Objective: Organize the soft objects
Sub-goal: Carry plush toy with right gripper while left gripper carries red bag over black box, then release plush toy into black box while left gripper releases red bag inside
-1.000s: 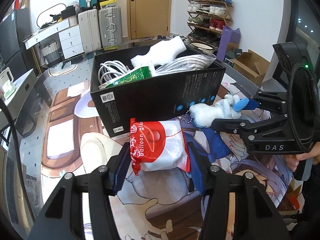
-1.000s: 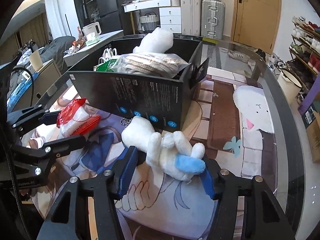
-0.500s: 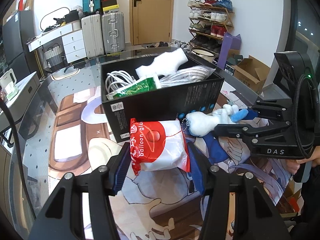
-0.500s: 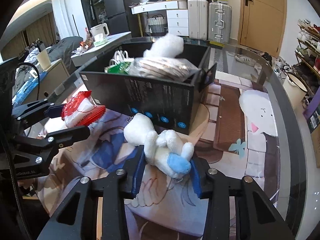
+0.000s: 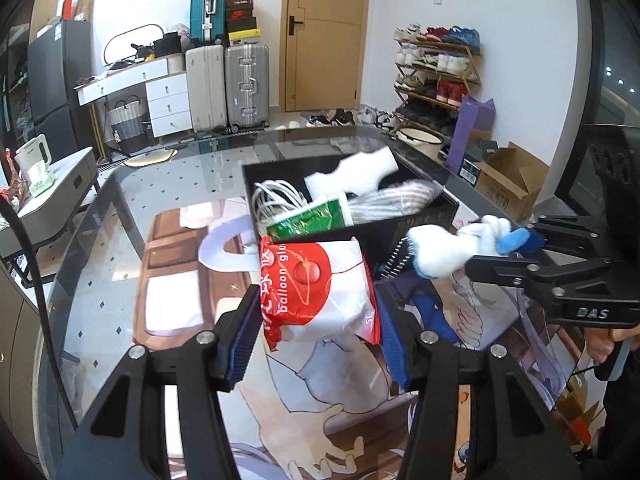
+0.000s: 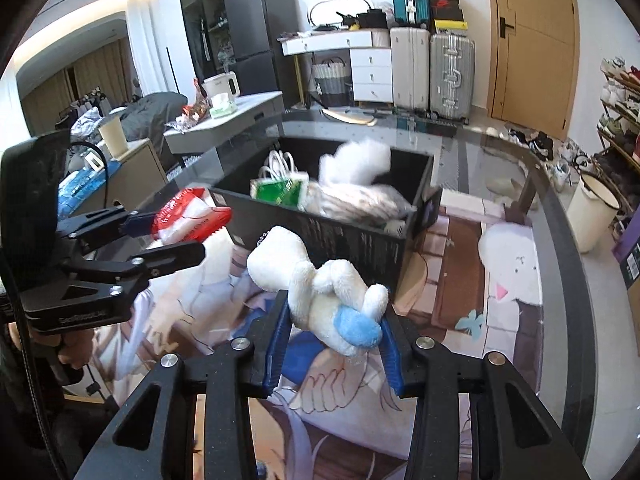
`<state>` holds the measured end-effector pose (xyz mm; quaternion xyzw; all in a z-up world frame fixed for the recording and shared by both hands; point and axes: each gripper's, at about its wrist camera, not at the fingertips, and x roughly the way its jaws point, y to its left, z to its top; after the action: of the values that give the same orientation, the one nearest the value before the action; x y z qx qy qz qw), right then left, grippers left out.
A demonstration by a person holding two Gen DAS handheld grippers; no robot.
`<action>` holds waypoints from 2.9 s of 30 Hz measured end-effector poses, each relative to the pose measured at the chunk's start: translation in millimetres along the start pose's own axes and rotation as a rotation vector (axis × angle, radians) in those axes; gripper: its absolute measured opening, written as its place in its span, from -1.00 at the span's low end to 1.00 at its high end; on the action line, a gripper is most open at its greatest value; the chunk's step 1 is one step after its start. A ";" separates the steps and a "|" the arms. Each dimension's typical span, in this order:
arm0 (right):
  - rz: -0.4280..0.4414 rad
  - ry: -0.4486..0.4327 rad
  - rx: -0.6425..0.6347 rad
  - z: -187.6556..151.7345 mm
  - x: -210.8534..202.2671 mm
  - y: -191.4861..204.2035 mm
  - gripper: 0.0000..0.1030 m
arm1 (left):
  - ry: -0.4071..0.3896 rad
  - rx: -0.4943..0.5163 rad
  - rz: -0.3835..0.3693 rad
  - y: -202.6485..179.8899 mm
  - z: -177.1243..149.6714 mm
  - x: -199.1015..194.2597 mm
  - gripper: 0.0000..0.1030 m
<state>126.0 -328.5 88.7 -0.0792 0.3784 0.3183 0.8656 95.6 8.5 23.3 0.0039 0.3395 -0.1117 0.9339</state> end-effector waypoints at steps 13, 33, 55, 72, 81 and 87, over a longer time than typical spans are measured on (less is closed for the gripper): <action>-0.018 -0.120 -0.033 32.5 -43.3 18.5 -0.22 | -0.075 -0.017 0.048 8.8 22.1 -11.9 0.05; -0.099 -0.084 -0.067 77.1 -8.1 9.4 -0.22 | -0.114 -0.017 0.074 18.2 53.7 10.9 0.05; -0.144 0.055 -0.126 96.0 71.5 0.5 -0.21 | -0.064 0.021 0.050 3.9 58.4 51.2 0.05; -0.144 0.077 -0.098 95.9 88.1 -8.9 -0.20 | -0.030 0.038 0.042 0.2 55.9 67.0 0.06; -0.163 0.062 -0.126 93.8 84.5 -7.6 -0.04 | -0.021 0.050 0.020 -2.7 55.7 64.7 0.23; -0.186 -0.033 -0.097 88.1 52.7 -16.4 0.71 | -0.106 0.060 0.064 -0.7 54.0 38.6 0.89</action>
<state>216.2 -282.3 111.6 -0.1505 0.3394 0.2559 0.8926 158.4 -4.6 40.3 0.0367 0.2856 -0.0921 0.9532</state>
